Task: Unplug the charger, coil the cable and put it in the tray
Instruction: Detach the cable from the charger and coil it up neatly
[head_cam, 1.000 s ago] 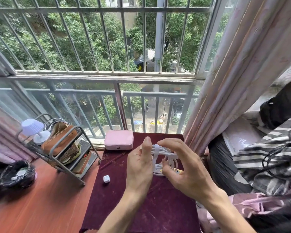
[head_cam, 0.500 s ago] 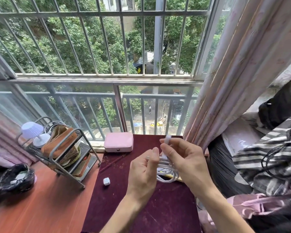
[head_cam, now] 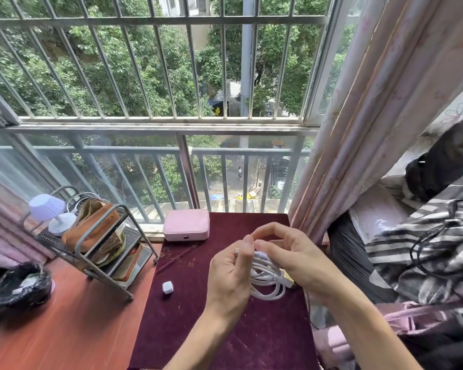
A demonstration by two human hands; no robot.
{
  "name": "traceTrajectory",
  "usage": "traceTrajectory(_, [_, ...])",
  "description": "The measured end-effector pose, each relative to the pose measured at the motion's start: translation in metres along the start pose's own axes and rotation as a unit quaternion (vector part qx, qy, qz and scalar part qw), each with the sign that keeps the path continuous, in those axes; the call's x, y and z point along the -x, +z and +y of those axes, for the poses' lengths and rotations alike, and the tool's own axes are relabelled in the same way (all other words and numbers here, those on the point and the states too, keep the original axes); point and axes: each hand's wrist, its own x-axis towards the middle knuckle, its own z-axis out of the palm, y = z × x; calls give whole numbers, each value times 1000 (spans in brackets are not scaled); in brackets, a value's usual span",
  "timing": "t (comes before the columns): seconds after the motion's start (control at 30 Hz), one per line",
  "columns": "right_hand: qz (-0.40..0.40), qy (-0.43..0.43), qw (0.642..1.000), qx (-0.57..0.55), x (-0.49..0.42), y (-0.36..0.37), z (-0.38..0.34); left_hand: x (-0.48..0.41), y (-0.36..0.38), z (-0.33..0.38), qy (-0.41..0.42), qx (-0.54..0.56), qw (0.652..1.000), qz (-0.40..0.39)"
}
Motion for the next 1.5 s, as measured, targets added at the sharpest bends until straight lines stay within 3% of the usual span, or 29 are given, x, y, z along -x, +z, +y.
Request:
traceTrajectory(0.27, [-66,-10,996,-67,5,-6,16,-8,-3,0,-56,-10,998,10])
traceTrajectory(0.4, [-76,-58,994,-61,10,-3,19,-12,-1,4,-70,-15,997,2])
traceTrajectory(0.57, [6,-125,992,15,13,6,25,-11,6,6,-71,-18,997,16])
traceTrajectory(0.8, [45,-190,981,9,13,8,33,-12,7,8,-65,-9,997,27])
traceTrajectory(1.13, [169,-333,910,180,13,9,33,-19,6,5,-17,-60,996,62])
traceTrajectory(1.37, [221,-288,925,109,14,6,19,-13,9,-2,44,-103,991,70])
traceTrajectory(1.5, [184,-213,960,4,12,4,11,-8,13,-1,61,-78,994,52])
